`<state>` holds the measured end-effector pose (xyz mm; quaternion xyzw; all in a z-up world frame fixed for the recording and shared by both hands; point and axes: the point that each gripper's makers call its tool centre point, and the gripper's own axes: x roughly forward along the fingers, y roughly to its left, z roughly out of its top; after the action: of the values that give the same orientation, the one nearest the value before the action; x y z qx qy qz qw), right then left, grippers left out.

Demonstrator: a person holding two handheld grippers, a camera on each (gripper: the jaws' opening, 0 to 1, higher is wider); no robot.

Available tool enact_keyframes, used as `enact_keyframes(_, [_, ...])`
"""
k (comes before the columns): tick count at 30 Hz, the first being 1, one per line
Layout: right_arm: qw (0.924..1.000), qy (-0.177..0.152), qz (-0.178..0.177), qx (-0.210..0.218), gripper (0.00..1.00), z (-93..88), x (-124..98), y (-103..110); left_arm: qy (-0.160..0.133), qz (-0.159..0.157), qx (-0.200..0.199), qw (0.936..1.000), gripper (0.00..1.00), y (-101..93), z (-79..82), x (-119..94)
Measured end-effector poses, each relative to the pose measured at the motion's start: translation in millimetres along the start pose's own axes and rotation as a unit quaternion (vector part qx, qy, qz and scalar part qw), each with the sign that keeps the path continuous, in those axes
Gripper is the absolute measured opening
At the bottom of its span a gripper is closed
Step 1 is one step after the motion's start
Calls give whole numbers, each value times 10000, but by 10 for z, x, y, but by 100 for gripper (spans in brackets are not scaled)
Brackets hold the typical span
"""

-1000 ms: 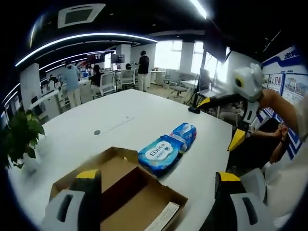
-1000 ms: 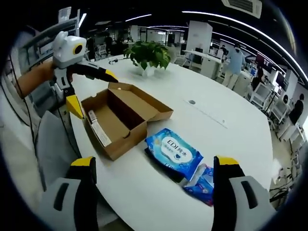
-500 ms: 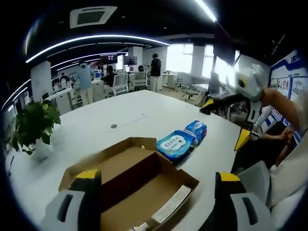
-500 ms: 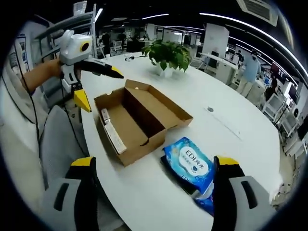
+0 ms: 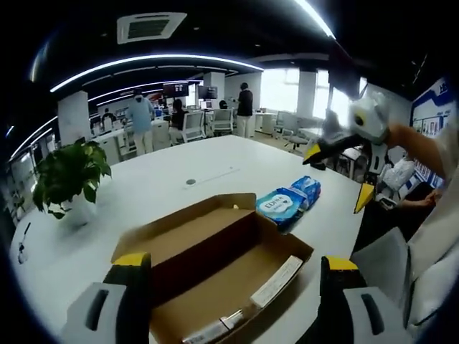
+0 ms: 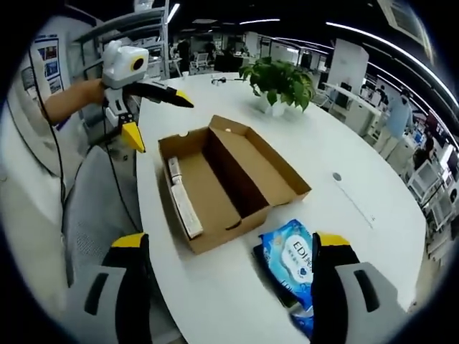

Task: Operate the shoe box by opening the lid, removing the specified soft item, and placing it in the target area until the item is outside and the box remains undamaged.

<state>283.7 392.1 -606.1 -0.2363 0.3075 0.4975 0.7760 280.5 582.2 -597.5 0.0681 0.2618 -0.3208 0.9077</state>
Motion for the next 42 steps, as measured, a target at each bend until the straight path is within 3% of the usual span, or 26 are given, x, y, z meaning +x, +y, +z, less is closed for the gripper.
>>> enact_keyframes(18, [9936,178,748,-826,78,212,486,37,-29,254,84,9996,100,176,-268,-256])
enact_keyframes(34, [9777,667,1366,-1450,70,21,937,138,59,336,-15,9994,100,255,-424,-365])
enact_keyframes(42, [9695,908,1672,-1547,69,-96,1143,213,98,412,-51,9991,100,290,-466,-376])
